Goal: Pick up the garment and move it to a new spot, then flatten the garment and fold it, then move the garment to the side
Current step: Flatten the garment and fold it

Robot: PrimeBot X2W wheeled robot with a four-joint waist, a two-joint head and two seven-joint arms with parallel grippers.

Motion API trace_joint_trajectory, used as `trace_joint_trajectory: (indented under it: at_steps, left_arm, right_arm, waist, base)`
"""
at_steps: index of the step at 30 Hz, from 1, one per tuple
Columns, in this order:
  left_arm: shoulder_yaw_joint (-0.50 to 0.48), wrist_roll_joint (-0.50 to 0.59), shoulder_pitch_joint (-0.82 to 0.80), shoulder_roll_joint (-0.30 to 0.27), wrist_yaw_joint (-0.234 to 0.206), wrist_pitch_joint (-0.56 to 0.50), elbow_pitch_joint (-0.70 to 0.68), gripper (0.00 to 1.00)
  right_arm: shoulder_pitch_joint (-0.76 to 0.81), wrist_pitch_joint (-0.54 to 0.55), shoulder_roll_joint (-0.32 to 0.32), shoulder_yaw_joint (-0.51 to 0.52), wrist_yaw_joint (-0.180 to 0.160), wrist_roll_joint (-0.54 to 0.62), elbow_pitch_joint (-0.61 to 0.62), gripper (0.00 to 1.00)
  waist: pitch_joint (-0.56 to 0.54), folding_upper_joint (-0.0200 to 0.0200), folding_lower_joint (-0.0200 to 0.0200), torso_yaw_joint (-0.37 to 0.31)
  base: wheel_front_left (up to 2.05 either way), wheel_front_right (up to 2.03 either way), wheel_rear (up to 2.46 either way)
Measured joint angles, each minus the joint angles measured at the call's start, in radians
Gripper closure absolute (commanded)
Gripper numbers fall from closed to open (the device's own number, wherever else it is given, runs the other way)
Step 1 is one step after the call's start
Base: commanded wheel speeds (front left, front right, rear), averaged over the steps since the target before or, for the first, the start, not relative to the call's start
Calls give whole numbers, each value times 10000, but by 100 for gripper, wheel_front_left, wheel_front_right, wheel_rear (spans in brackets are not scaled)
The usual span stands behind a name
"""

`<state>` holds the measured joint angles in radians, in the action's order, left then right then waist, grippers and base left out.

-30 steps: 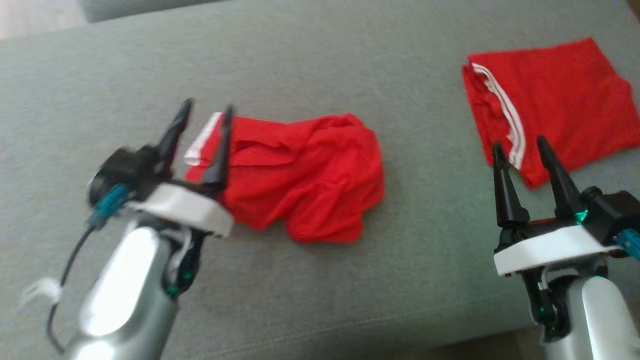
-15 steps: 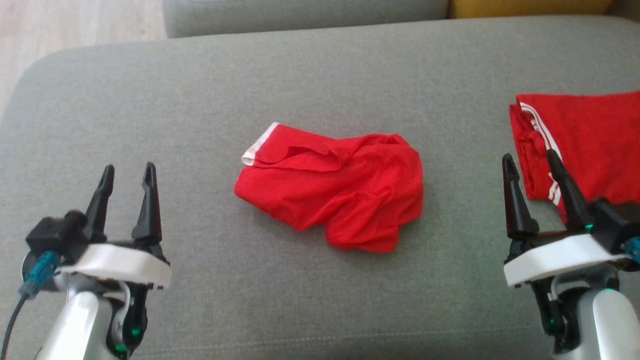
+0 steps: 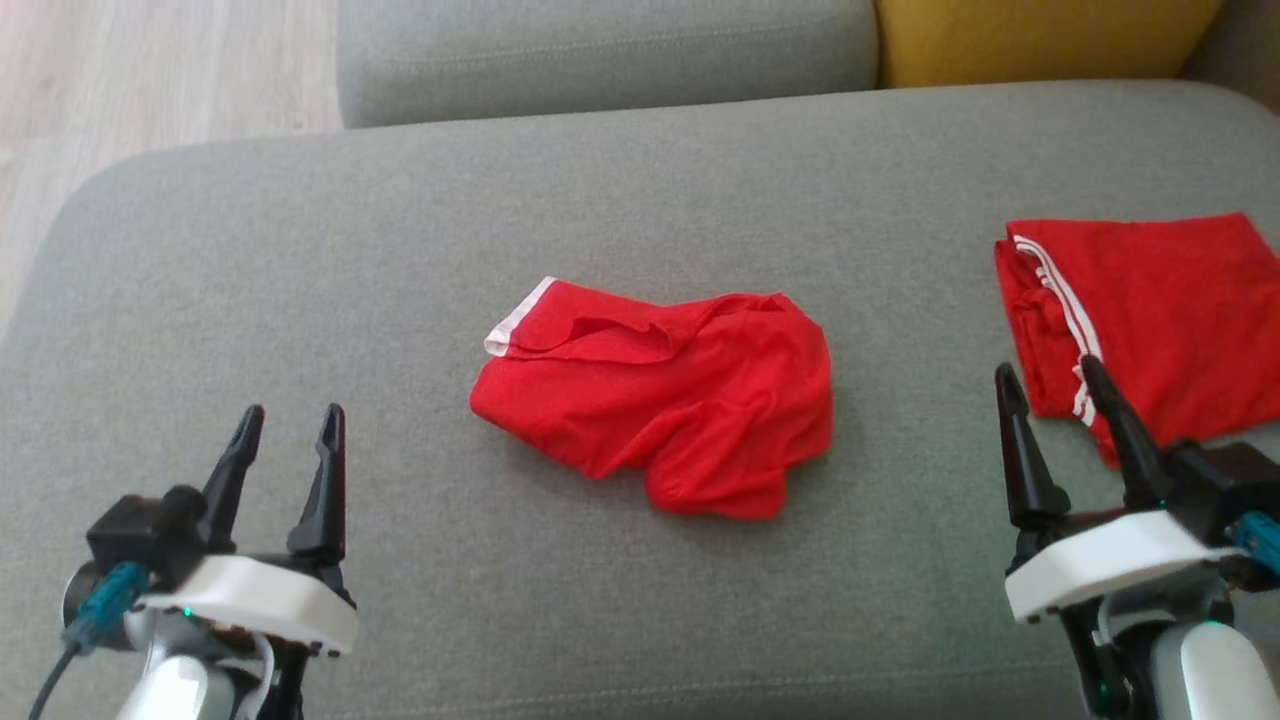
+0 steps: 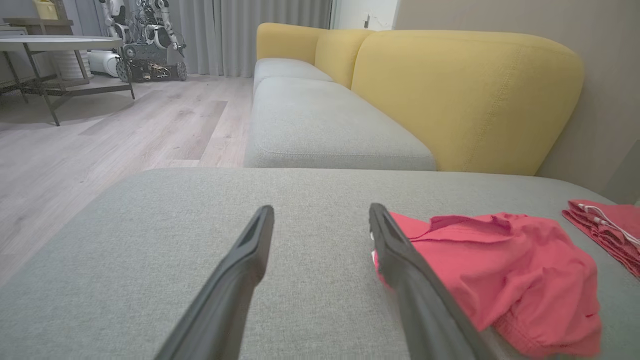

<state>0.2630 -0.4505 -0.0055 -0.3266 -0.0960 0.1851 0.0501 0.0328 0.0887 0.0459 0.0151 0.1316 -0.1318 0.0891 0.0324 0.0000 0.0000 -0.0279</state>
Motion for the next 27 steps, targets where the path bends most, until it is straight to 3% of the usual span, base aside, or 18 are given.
trace_joint_trajectory:
  at_steps: [27]
  left_arm:
    - [138, 77, 473, -257, -374, -251, -602, 0]
  right_arm:
    - [254, 217, -4, 52, 0, -2, 128, 0]
  waist:
    - [-191, 0, 0, -3]
  base:
    - [0, 0, 0]
